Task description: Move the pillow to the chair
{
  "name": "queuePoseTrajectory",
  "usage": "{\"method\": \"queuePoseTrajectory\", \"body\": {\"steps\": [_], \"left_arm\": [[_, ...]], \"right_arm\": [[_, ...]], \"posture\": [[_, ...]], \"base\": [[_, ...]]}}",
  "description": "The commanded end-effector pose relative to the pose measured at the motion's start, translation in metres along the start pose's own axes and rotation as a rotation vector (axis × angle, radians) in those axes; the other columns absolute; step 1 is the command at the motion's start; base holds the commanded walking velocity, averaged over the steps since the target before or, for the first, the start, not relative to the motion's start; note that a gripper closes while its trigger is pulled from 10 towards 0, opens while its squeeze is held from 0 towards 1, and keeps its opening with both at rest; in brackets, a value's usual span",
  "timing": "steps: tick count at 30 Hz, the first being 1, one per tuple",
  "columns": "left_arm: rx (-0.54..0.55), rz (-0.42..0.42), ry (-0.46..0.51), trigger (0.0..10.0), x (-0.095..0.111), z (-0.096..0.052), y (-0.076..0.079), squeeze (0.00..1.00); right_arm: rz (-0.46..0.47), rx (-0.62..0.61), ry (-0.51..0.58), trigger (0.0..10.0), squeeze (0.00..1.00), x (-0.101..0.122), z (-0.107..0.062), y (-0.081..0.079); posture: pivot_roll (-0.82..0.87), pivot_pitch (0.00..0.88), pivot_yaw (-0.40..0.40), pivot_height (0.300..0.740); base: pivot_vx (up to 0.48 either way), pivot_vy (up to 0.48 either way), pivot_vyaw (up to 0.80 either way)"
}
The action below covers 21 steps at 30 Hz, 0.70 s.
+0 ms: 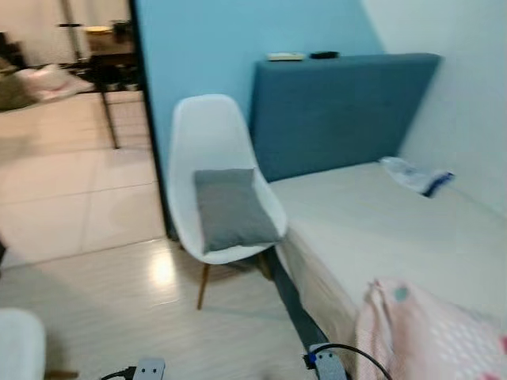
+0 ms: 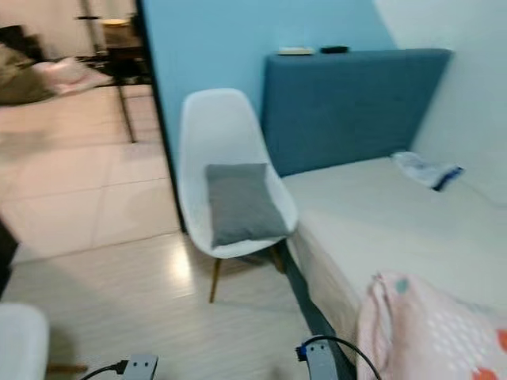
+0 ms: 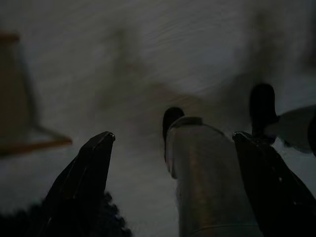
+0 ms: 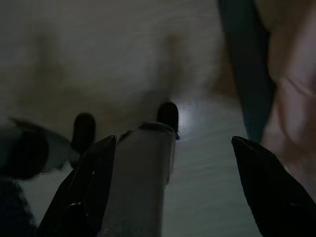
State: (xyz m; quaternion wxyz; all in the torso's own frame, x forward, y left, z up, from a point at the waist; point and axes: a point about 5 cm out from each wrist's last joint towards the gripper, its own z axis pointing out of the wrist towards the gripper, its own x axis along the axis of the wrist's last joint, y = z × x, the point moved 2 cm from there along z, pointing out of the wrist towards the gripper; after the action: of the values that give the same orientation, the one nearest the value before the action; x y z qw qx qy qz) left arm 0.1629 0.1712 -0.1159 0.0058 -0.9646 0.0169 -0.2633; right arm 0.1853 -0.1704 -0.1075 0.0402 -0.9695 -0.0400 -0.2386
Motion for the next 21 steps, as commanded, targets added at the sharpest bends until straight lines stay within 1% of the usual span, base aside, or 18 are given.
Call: {"method": "queuePoseTrajectory", "body": {"steps": [1, 2, 4, 6, 8, 10, 11, 12, 13, 15, 16, 17, 18, 20, 21], "left_arm": [[-0.02, 0.025, -0.002, 10.0, 0.003, 0.001, 0.003, 0.0], [-0.033, 0.042, 0.005, 10.0, 0.006, 0.001, 0.003, 0.0], [-0.064, 0.104, 0.027, 10.0, 0.015, 0.002, 0.002, 0.0], [-0.048, 0.089, 0.032, 10.0, 0.021, 0.002, -0.008, 0.0], [-0.023, 0.051, 0.044, 10.0, 0.029, 0.002, -0.019, 0.0], [-0.019, 0.061, 0.053, 10.0, 0.033, 0.002, -0.02, 0.0], [-0.011, 0.056, 0.066, 10.0, 0.038, 0.003, -0.021, 0.0], [-0.011, 0.056, 0.066, 10.0, 0.038, 0.003, -0.021, 0.0], [-0.007, 0.01, 0.083, 10.0, 0.042, 0.003, -0.019, 0.0], [-0.007, 0.01, 0.083, 10.0, 0.042, 0.003, -0.019, 0.0], [-0.015, -0.057, 0.118, 10.0, 0.052, 0.004, -0.013, 0.0], [-0.015, -0.057, 0.118, 10.0, 0.052, 0.004, -0.013, 0.0], [-0.025, -0.074, 0.134, 10.0, 0.056, 0.005, -0.008, 0.0], [-0.038, -0.099, 0.15, 10.0, 0.059, 0.005, -0.001, 0.0], [-0.038, -0.099, 0.15, 10.0, 0.059, 0.005, -0.001, 0.0]], "right_arm": [[0.034, 0.013, 0.071, 10.0, 0.0, 0.018, 0.0, 0.001], [0.057, 0.022, 0.108, 10.0, 0.0, 0.027, 0.0, 0.001], [0.158, 0.062, 0.218, 10.0, 0.0, 0.053, -0.001, -0.003], [0.23, 0.119, 0.305, 10.0, 0.0, 0.073, -0.003, -0.01], [0.251, 0.17, 0.361, 10.0, 0.0, 0.089, -0.005, -0.021], [0.221, 0.173, 0.352, 10.0, 0.0, 0.091, -0.004, -0.027], [0.186, 0.171, 0.323, 10.0, 0.0, 0.087, -0.002, -0.032], [0.186, 0.171, 0.323, 10.0, 0.0, 0.087, -0.002, -0.032], [0.146, 0.169, 0.296, 10.0, 0.0, 0.082, -0.001, -0.035], [0.146, 0.169, 0.296, 10.0, 0.0, 0.082, -0.001, -0.035], [0.072, 0.178, 0.262, 10.0, 0.0, 0.076, 0.0, -0.041], [0.072, 0.178, 0.262, 10.0, 0.0, 0.076, 0.0, -0.041], [0.043, 0.186, 0.255, 10.0, 0.0, 0.075, 0.001, -0.044], [0.05, 0.205, 0.256, 10.0, 0.0, 0.075, 0.001, -0.047], [0.05, 0.205, 0.256, 10.0, 0.0, 0.075, 0.001, -0.047]], "posture": [[0.04, 0.0, -0.021, 0.74], [0.04, 0.0, -0.016, 0.74], [0.01, 0.0, 0.004, 0.74], [0.0, 0.0, 0.006, 0.74], [0.0, 0.0, 0.008, 0.74], [0.01, 0.0, -0.002, 0.74], [0.02, 0.0, -0.014, 0.74], [0.02, 0.0, -0.014, 0.74], [0.03, 0.0, -0.019, 0.74], [0.03, 0.0, -0.019, 0.74], [0.07, 0.0, -0.048, 0.74], [0.07, 0.0, -0.048, 0.74], [0.08, 0.0, -0.056, 0.74], [0.09, 0.0, -0.06, 0.74], [0.09, 0.0, -0.06, 0.74]], "base": [[0.0, 0.0, -0.8], [0.0, 0.0, -0.8], [0.0, 0.0, -0.8], [0.0, 0.0, -0.8], [0.0, 0.0, -0.8], [0.0, 0.0, -0.8], [0.0, 0.0, -0.8], [0.0, 0.0, -0.8], [0.0, 0.0, -0.8], [0.0, 0.0, -0.8], [0.0, 0.0, -0.8], [0.0, 0.0, -0.8], [0.0, 0.0, -0.8], [0.0, 0.0, -0.8], [0.0, 0.0, -0.8]]}}
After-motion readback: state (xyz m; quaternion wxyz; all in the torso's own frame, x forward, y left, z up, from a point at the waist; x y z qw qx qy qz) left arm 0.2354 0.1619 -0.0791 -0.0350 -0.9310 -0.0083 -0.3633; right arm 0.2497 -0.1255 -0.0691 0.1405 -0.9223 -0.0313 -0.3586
